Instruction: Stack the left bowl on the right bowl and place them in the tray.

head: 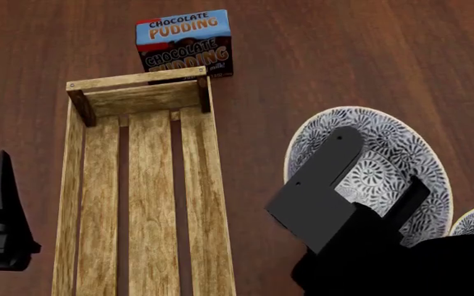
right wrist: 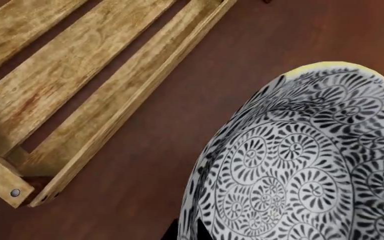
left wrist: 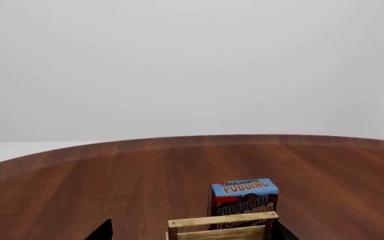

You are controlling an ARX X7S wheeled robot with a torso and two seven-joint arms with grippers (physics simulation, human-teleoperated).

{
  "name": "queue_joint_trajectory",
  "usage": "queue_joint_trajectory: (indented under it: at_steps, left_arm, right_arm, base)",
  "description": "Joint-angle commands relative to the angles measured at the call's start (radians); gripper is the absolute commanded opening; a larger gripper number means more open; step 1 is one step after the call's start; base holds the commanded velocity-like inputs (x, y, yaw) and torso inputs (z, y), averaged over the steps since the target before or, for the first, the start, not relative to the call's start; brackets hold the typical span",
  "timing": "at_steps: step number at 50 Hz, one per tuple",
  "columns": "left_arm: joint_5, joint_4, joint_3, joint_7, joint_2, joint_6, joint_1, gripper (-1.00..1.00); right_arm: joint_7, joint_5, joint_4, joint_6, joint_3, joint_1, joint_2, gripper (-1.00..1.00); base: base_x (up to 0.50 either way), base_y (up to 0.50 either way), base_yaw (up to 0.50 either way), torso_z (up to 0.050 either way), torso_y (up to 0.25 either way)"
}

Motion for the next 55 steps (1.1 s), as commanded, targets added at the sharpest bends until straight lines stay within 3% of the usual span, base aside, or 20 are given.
queue_joint_trajectory:
  at_steps: [1,7,23,55]
  left_arm:
    - [-0.009,0.011,-0.006,-0.007,-0.005,-0.003,0.000,1.00]
    - [-0.014,0.012,-0.010,-0.009,-0.007,-0.003,-0.001,1.00]
    - [-0.025,0.012,-0.021,-0.012,-0.013,0.003,-0.001,1.00]
    - [-0.048,0.028,-0.036,-0.026,-0.026,-0.001,0.000,1.00]
  right_arm:
    - [0.184,0.168,0.022,0.060,-0.011,0.146,0.014,-1.00]
    - [0.296,0.288,0.063,0.051,-0.068,0.230,0.055,-1.00]
    - [0.360,0.346,0.166,0.051,-0.187,0.329,0.148,-1.00]
    - [0.431,0.402,0.256,-0.002,-0.311,0.317,0.287,-1.00]
  base:
    - [0.00,0.00,0.00,0.000,0.000]
    - [0.00,0.00,0.00,0.000,0.000]
    - [0.00,0.00,0.00,0.000,0.000]
    - [0.00,0.00,0.00,0.000,0.000]
